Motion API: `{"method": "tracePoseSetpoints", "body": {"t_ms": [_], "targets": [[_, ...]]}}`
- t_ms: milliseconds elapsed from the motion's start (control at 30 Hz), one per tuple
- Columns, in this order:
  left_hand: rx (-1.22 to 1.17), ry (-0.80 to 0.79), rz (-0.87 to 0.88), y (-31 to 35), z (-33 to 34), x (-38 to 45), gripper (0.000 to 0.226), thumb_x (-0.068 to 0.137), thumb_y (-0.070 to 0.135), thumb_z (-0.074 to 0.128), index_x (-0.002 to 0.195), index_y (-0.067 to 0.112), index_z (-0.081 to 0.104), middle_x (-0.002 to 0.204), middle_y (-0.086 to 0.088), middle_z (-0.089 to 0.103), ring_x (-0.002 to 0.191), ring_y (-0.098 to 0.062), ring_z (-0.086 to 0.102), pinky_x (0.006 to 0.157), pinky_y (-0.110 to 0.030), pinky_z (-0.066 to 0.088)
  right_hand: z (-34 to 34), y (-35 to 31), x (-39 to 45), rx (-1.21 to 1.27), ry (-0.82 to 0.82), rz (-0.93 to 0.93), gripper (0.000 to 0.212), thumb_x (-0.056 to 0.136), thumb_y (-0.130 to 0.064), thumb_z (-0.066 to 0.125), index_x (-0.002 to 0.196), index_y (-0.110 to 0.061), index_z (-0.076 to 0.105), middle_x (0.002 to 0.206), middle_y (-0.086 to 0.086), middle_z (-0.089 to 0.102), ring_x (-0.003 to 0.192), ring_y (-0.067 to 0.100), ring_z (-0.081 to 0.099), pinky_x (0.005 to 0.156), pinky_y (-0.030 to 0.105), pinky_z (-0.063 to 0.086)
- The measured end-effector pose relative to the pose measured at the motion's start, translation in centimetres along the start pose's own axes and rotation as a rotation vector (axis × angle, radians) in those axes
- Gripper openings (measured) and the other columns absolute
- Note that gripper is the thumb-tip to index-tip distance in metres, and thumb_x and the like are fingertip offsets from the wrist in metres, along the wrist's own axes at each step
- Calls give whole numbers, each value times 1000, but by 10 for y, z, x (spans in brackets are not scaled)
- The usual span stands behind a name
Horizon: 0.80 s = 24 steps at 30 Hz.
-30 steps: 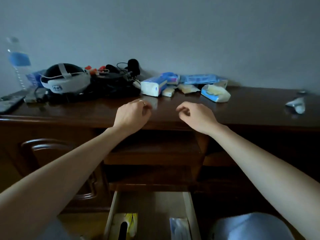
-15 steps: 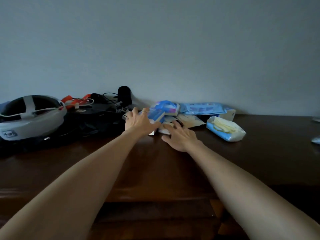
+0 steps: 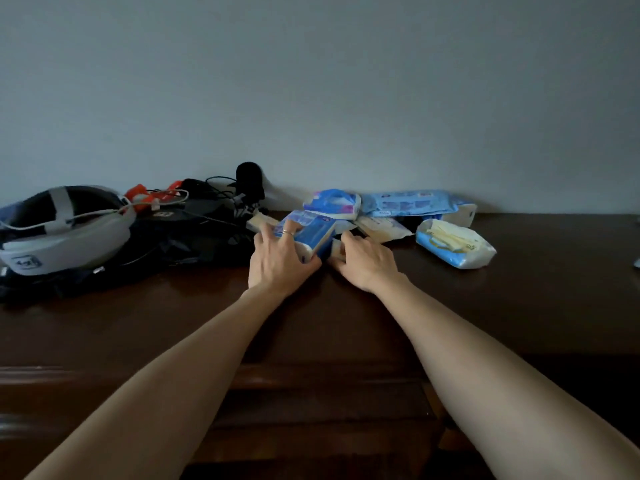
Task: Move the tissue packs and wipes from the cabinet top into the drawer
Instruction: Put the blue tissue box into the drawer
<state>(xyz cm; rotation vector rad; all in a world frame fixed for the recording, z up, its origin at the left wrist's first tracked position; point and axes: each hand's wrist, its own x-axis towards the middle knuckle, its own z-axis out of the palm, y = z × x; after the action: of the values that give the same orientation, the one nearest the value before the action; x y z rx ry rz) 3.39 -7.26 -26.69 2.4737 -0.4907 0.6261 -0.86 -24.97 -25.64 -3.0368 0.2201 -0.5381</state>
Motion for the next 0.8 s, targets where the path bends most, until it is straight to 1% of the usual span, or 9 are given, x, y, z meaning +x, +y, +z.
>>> {"method": "tracePoseSetpoints", "body": {"t_ms": [133, 200, 333, 467, 533, 600, 667, 733, 800], "targets": [[-36, -16, 23, 0, -35, -56, 74, 70, 60, 70, 135, 36, 43, 121, -9, 43, 107, -35, 56, 77, -37, 48, -10, -8, -55, 28, 78, 3, 61, 84, -64, 62, 120, -18, 46, 125, 9, 61, 111, 33, 62, 73, 40, 38], [-40, -65, 28, 0, -57, -87, 76, 71, 62, 68, 137, 37, 40, 122, -7, 40, 107, -35, 56, 77, -37, 47, -16, -19, -84, 35, 57, -5, 69, 81, -67, 60, 127, -18, 47, 130, 10, 55, 113, 35, 61, 72, 40, 37], [-68, -28, 70, 0, -97, -156, 76, 71, 64, 65, 139, 41, 39, 125, -7, 38, 113, -35, 54, 80, -39, 54, -33, -40, -147, -27, 87, 18, 62, 87, -66, 47, 128, -19, 54, 125, 11, 50, 110, 37, 59, 70, 40, 37], [-229, 150, 88, -6, -111, -243, 69, 73, 61, 68, 135, 48, 42, 129, 2, 38, 116, -20, 55, 72, -27, 54, -30, -60, -230, 29, 420, -54, 42, 90, -43, 44, 113, -17, 66, 107, 11, 58, 92, 34, 63, 74, 42, 46], [-354, 168, 53, -15, -108, -289, 69, 75, 60, 70, 137, 49, 42, 133, 7, 37, 114, -9, 56, 75, -11, 47, -23, -57, -262, 190, 593, -82, 27, 89, -28, 50, 104, -15, 70, 99, 7, 64, 85, 31, 65, 68, 39, 48], [-507, 142, 19, -27, -97, -333, 69, 77, 58, 71, 139, 47, 43, 133, 11, 40, 115, 0, 54, 80, -1, 41, -6, -54, -288, 432, 663, -47, 25, 89, -16, 52, 104, -18, 72, 100, 0, 70, 87, 22, 68, 71, 36, 52], [-631, 46, -66, -37, -77, -372, 67, 78, 55, 69, 139, 43, 46, 130, 12, 46, 119, 2, 53, 90, -6, 42, 23, -60, -314, 727, 593, 114, 28, 91, -13, 51, 105, -21, 73, 100, -8, 73, 89, 13, 70, 79, 38, 57], [-636, -141, -208, -49, -50, -409, 68, 76, 62, 65, 138, 40, 49, 125, 11, 51, 116, -2, 56, 91, -18, 47, 69, -68, -346, 866, 432, 301, 26, 92, -9, 55, 105, -24, 73, 97, -13, 73, 87, 11, 70, 82, 43, 59], [-552, -308, -352, -66, -27, -440, 72, 75, 74, 57, 137, 37, 50, 119, 9, 57, 110, 2, 56, 85, -6, 40, 118, -65, -379, 879, 202, 410, 24, 96, -10, 60, 109, -27, 71, 100, -11, 72, 91, 13, 70, 85, 43, 59]]}}
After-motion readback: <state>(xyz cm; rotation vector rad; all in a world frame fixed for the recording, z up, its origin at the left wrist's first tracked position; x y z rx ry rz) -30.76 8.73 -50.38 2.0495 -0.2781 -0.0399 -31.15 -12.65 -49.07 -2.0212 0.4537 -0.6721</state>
